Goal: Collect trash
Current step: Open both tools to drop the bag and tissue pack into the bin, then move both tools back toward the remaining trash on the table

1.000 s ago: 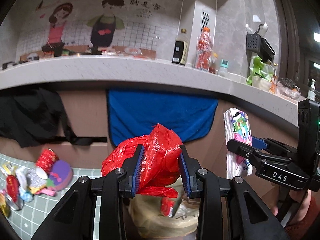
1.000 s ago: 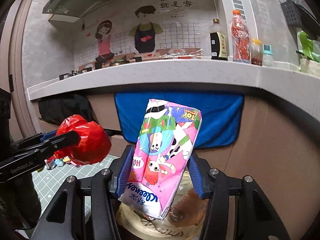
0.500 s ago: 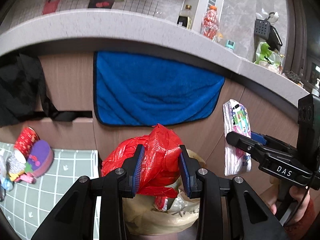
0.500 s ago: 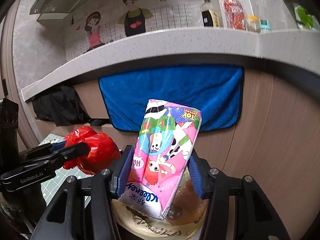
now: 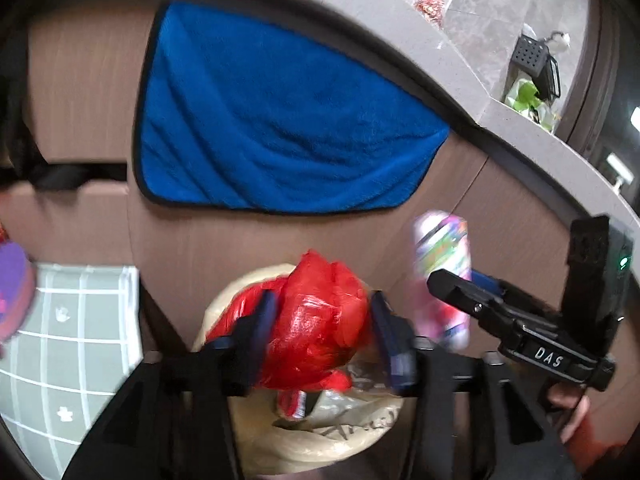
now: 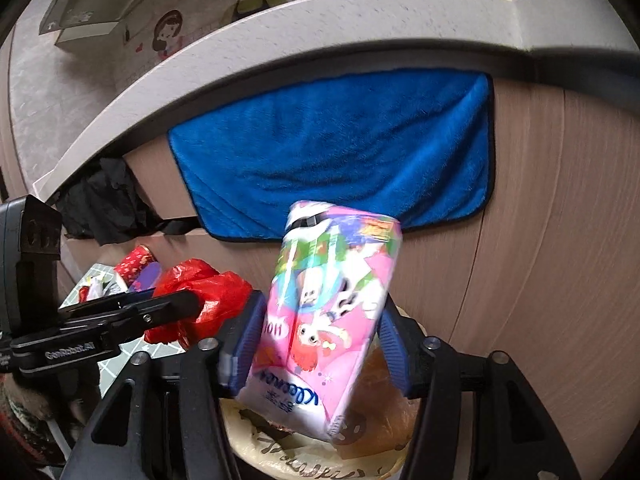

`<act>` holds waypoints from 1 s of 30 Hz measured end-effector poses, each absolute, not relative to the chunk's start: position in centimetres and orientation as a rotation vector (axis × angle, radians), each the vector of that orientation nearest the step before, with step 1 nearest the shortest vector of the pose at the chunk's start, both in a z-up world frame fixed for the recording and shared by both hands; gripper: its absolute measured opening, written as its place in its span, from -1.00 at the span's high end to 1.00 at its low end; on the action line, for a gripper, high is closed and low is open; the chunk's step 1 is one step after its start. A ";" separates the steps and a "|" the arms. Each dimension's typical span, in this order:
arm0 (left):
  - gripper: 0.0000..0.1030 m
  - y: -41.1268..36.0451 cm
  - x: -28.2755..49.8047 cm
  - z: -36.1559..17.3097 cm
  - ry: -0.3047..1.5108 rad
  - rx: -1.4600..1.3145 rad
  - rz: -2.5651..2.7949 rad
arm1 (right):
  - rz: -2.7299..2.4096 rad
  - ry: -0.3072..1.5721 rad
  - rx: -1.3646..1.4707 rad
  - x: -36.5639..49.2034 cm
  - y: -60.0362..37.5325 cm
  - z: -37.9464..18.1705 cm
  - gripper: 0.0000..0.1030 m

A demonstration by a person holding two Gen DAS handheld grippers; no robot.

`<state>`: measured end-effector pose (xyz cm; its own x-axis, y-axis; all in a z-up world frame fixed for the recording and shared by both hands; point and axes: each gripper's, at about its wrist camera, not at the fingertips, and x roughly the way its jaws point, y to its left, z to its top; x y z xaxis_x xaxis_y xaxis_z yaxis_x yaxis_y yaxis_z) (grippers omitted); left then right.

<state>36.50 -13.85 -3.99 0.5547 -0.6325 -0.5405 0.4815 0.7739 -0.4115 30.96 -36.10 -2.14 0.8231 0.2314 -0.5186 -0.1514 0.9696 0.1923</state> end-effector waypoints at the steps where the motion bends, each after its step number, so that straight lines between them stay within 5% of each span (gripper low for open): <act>1: -0.13 -13.4 37.0 -4.3 0.740 -0.247 -0.656 | 0.201 0.570 0.154 31.1 -36.2 -2.4 -0.29; 13: -0.20 -7.5 34.2 -2.6 0.693 -0.240 -0.481 | 0.192 0.560 0.196 29.8 -35.5 -2.5 -0.36; 30: -0.20 10.6 24.7 -3.3 0.589 -0.192 -0.046 | 0.299 0.466 0.060 26.2 -23.5 1.2 -0.36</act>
<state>24.66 10.60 -3.27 0.8312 -0.0976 -0.5473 -0.0120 0.9811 -0.1932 26.17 -23.50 1.22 0.8506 0.2978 -0.4333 -0.2705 0.9546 0.1251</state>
